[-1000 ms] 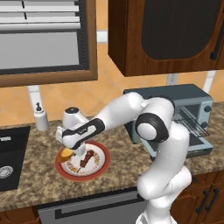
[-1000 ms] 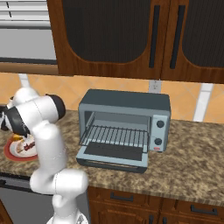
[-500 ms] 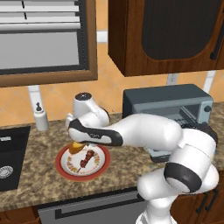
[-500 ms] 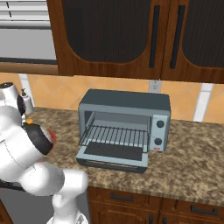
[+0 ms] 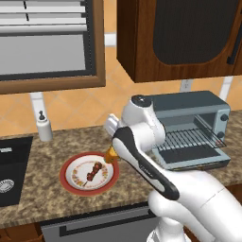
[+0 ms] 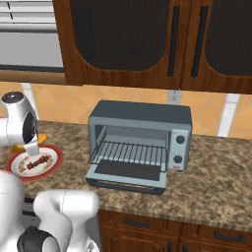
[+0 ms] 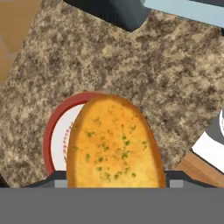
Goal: Pick up the kebab skewer and baguette bread, and place them inside the toaster oven. Close the toaster oven door and start by setting the timer.
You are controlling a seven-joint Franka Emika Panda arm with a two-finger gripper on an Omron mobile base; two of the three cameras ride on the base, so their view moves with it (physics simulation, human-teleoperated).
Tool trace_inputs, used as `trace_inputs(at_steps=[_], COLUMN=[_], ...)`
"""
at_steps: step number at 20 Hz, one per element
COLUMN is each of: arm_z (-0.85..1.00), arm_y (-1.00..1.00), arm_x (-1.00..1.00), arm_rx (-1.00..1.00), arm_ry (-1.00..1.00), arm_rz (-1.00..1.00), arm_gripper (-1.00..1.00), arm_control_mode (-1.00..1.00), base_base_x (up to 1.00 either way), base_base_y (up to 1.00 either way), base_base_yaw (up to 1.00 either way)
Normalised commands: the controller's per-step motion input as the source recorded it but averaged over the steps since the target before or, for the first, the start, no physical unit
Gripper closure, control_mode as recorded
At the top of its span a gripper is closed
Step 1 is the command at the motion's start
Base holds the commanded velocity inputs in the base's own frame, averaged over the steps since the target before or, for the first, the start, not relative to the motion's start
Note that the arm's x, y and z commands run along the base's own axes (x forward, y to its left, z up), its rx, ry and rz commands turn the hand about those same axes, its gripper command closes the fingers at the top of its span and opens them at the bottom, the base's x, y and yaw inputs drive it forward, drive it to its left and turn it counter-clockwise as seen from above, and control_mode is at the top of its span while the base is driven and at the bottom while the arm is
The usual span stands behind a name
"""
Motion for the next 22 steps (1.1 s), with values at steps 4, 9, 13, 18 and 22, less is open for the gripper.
trace_inputs(at_steps=[4, 9, 13, 18, 22], arm_z=[0.76, 0.62, 0.22, 0.12, 0.18], arm_y=[-0.46, -0.54, -1.0, -1.0, -1.0], arm_x=[-0.53, -0.32, -0.35, -0.12, 0.0], arm_rx=[0.01, 0.03, 0.15, 0.14, 0.08], arm_ry=[-0.03, 0.0, 0.0, 0.0, 0.0], arm_rz=[-0.12, -0.24, -0.36, -0.36, -0.21], arm_gripper=[1.0, 1.0, 1.0, 1.0, 1.0], arm_control_mode=[-1.0, -1.0, -1.0, -1.0, -1.0], base_base_x=[0.0, 0.0, 0.0, 0.0, 0.0], base_base_y=[0.0, 0.0, 0.0, 0.0, 0.0], base_base_yaw=[0.0, 0.0, 0.0, 0.0, 0.0])
